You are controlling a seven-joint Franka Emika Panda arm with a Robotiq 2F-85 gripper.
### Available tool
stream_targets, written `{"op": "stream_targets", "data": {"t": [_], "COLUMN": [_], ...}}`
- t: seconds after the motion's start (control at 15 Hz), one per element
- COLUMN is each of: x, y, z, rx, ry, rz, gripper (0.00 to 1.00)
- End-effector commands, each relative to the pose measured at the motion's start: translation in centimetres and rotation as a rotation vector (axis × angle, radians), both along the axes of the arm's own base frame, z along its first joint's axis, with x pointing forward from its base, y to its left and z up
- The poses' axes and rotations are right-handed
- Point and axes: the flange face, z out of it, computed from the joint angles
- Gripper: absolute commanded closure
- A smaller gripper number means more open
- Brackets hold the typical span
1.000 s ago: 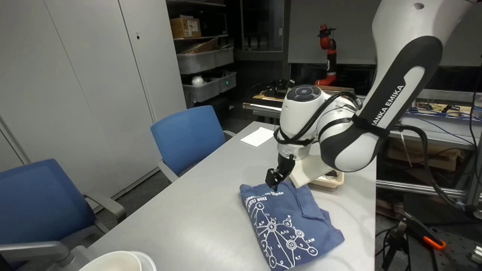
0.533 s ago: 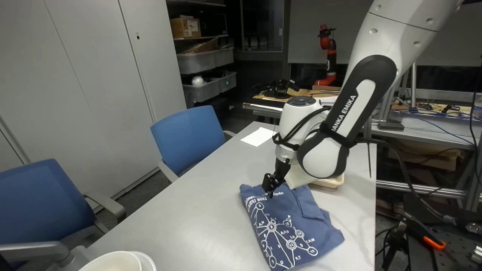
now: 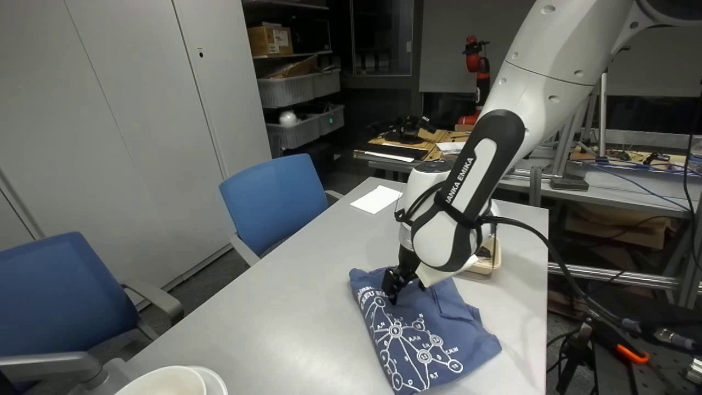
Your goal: Fold the blue cloth in half
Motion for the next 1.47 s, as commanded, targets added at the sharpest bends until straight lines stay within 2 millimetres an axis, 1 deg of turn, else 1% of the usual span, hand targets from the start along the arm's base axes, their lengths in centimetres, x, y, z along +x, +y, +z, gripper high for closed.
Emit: {"op": "stream_targets", "data": {"t": [0.0, 0.2, 0.4, 0.53, 0.67, 1.07, 1.27, 1.4], "x": [0.9, 1.3, 1.7, 1.9, 2.0, 2.0, 1.8, 1.5], "y": [-0.6, 0.0, 1.4, 3.1, 5.2, 10.5, 12.3, 13.1], "z": [-2.3, -3.9, -5.1, -6.1, -7.1, -7.4, -7.3, -7.3], "rx": [0.028, 0.029, 0.031, 0.043, 0.055, 0.091, 0.100, 0.094], "ry": [0.008, 0.030, 0.045, 0.058, 0.078, 0.134, 0.156, 0.172], "rz": [0.049, 0.109, 0.185, 0.249, 0.335, 0.559, 0.631, 0.664], "gripper": [0.02, 0.02, 0.02, 0.02, 0.02, 0.02, 0.02, 0.03]}}
